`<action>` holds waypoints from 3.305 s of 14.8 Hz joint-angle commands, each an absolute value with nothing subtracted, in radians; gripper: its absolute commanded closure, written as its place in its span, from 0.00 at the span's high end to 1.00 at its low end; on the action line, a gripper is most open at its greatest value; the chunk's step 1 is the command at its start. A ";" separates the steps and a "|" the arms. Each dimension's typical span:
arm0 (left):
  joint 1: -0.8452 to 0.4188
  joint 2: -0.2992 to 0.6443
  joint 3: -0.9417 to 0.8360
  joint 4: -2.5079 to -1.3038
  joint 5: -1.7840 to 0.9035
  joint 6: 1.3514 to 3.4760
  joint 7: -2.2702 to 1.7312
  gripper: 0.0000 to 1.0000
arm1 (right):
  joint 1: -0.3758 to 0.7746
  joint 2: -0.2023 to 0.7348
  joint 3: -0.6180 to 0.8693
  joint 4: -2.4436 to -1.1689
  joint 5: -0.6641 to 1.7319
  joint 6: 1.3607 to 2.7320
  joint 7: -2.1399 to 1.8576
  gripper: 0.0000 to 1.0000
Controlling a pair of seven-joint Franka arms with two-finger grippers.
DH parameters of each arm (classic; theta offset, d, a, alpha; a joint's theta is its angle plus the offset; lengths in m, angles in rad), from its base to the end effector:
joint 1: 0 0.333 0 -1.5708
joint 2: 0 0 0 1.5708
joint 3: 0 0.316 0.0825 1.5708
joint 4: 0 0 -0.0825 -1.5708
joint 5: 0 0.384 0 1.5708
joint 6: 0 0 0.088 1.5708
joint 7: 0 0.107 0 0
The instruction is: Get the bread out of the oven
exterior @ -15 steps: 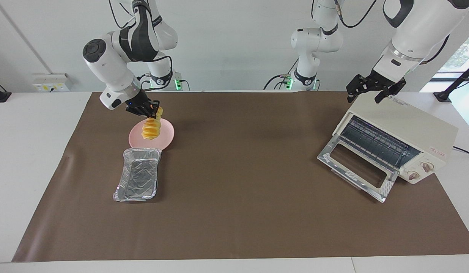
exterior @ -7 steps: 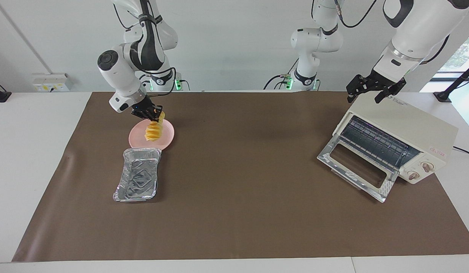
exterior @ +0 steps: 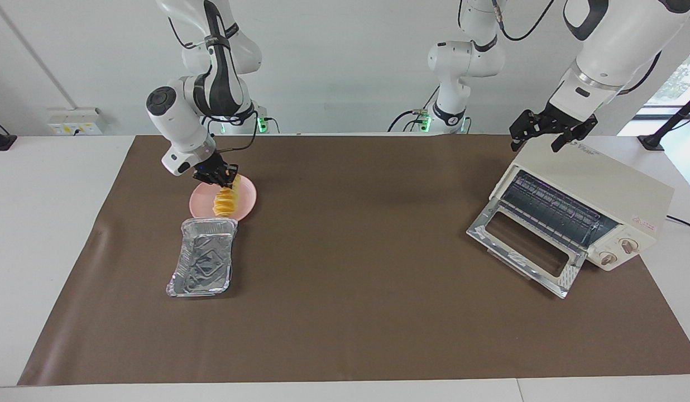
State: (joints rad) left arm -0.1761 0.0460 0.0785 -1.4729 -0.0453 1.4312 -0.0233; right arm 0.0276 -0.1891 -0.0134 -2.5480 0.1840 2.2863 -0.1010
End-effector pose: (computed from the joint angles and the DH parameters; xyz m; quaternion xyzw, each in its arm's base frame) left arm 0.5511 -0.0605 0.6331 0.9981 -0.0392 -0.0449 0.0181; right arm 0.4311 0.0104 0.3320 -0.9970 0.0052 0.0332 0.0699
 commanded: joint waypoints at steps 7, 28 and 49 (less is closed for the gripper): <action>-0.179 0.021 0.078 -1.499 -0.034 1.445 -0.037 1.00 | -0.002 -0.176 -0.009 -2.546 0.190 2.299 -0.152 0.62; -0.179 0.021 0.078 -1.499 -0.034 1.445 -0.037 1.00 | -0.017 -0.160 -0.020 -1.781 0.009 1.568 -0.124 1.00; -0.179 0.021 0.078 -1.499 -0.034 1.445 -0.037 1.00 | -0.046 -0.054 -0.020 -1.658 -0.021 1.572 -0.077 1.00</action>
